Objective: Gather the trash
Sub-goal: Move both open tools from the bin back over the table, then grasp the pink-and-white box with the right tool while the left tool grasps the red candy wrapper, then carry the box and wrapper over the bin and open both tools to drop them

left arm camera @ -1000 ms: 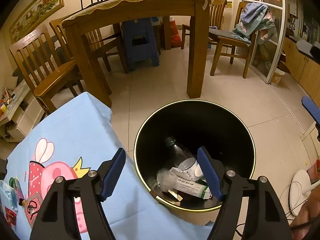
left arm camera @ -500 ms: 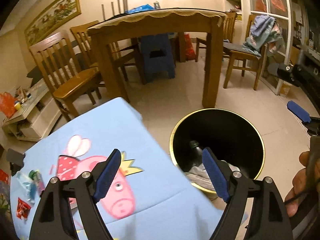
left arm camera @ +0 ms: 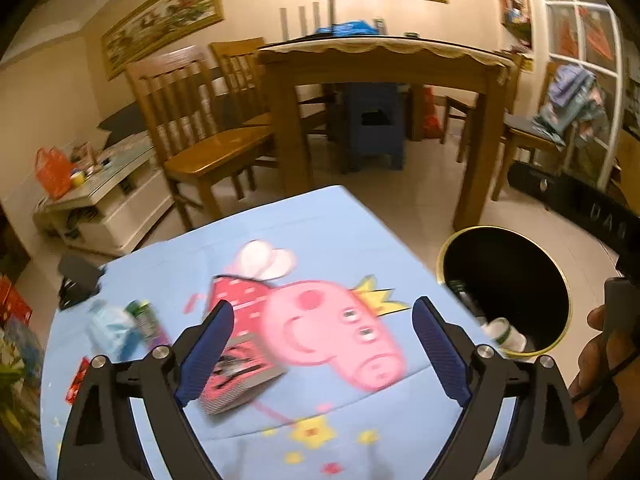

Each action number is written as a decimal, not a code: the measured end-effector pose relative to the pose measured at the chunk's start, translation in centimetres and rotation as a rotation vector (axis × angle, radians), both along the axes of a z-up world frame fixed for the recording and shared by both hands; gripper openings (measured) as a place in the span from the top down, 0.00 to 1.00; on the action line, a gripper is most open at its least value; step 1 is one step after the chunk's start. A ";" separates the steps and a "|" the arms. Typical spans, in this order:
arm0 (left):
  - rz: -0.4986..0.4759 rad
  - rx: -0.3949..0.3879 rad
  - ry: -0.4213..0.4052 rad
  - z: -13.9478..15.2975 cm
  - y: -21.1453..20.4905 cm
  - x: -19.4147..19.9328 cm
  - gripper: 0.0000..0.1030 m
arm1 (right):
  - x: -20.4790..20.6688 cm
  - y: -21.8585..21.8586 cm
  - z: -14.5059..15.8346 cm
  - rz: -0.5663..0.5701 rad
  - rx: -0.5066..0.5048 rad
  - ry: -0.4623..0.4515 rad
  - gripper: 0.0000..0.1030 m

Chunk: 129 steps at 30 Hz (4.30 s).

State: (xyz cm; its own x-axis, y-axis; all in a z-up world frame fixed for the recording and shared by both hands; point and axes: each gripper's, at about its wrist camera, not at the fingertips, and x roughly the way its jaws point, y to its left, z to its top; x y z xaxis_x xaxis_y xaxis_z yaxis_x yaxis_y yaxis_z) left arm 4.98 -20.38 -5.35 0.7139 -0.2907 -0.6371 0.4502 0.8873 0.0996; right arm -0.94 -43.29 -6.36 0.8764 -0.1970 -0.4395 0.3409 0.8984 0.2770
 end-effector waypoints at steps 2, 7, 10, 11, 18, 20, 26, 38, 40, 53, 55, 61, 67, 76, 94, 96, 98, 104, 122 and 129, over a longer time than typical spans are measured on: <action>0.037 -0.005 -0.006 0.1 2.7 0.3 0.11 | 1.1 2.0 -0.2 0.054 -0.016 0.019 0.06; 0.166 0.022 -0.001 -1.3 11.6 1.3 0.07 | 4.2 9.2 -1.0 0.253 -0.097 0.095 0.06; 0.235 0.062 0.019 -2.5 16.4 1.5 0.07 | 5.9 14.1 -2.2 0.379 -0.147 0.158 0.06; 0.271 0.071 0.014 -2.9 18.6 1.4 0.07 | 6.2 15.6 -2.6 0.418 -0.150 0.173 0.06; 0.458 0.046 -0.014 -2.7 29.3 0.9 0.07 | 9.4 24.2 -5.8 0.660 -0.150 0.313 0.06; 0.490 0.033 -0.012 -2.8 31.2 0.9 0.07 | 9.8 25.3 -6.8 0.662 -0.182 0.357 0.06; 0.523 -0.090 0.049 -3.0 34.4 1.8 0.07 | 11.2 27.0 -8.7 0.650 -0.252 0.432 0.05; 0.509 -0.168 0.112 -3.9 34.8 2.6 0.07 | 14.3 24.2 -11.0 0.581 -0.154 0.565 0.08; 0.500 -0.149 0.112 -4.0 34.3 2.6 0.07 | 13.8 24.2 -11.0 0.582 -0.192 0.569 0.18; 0.301 -0.009 0.239 -6.5 28.0 6.8 0.07 | 9.5 20.6 -8.7 0.724 0.067 0.480 0.55; 0.271 0.033 0.230 -6.7 26.5 7.6 0.07 | 9.1 20.7 -8.5 0.741 0.076 0.475 0.56; 0.207 0.072 0.255 -8.2 24.2 9.8 0.73 | 8.2 20.1 -8.0 0.743 0.103 0.447 0.56; 0.233 -0.098 0.244 -6.5 27.3 8.3 0.78 | 7.3 18.5 -6.8 0.721 0.115 0.410 0.56; 0.094 -0.263 0.205 -3.1 26.2 2.5 0.78 | 5.8 15.4 -4.0 0.730 0.227 0.270 0.56; -0.170 -0.087 0.172 -1.7 8.4 -0.9 0.78 | 1.3 2.9 -4.3 0.486 0.314 0.274 0.56; -0.192 -0.057 0.155 -1.5 5.7 -1.2 0.78 | 0.9 0.8 -4.3 0.415 0.295 0.271 0.56; -0.220 -0.044 0.150 -1.4 3.3 -1.6 0.78 | 0.3 -1.8 -4.4 0.295 0.239 0.290 0.56; -0.301 0.010 0.112 -1.2 -2.7 -3.3 0.78 | -2.0 -7.2 -5.5 0.134 0.270 0.234 0.56; -0.420 0.136 0.074 -4.4 -13.6 -5.1 0.78 | -4.1 -14.4 -6.6 -0.113 0.340 0.185 0.22; -0.457 0.151 0.071 -5.0 -17.4 -4.0 0.78 | -8.6 -17.6 -5.0 -0.270 0.410 -0.012 0.12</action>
